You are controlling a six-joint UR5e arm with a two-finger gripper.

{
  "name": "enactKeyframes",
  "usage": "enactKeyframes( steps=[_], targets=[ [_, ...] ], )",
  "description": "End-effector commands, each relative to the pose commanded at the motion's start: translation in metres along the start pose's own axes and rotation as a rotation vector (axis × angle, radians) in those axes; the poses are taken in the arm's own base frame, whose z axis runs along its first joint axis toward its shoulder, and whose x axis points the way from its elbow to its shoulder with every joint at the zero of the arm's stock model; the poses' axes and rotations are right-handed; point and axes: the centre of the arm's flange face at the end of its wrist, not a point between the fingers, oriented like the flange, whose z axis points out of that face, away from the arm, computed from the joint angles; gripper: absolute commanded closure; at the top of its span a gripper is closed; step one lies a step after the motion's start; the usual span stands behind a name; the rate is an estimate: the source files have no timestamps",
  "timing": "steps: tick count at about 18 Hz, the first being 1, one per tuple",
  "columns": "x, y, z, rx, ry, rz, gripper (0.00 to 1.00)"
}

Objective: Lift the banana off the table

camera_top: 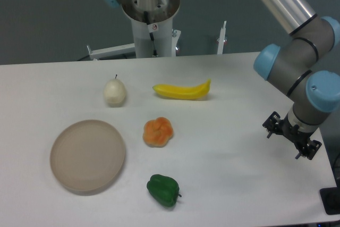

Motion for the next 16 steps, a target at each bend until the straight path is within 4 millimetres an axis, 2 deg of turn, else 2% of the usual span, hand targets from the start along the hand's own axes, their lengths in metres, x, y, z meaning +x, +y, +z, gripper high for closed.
enactKeyframes(
  steps=[8, 16],
  targets=[
    [0.014, -0.004, 0.011, -0.004, 0.027, 0.006, 0.00],
    [0.008, 0.001, 0.006, -0.003, 0.014, 0.015, 0.00]
  ],
)
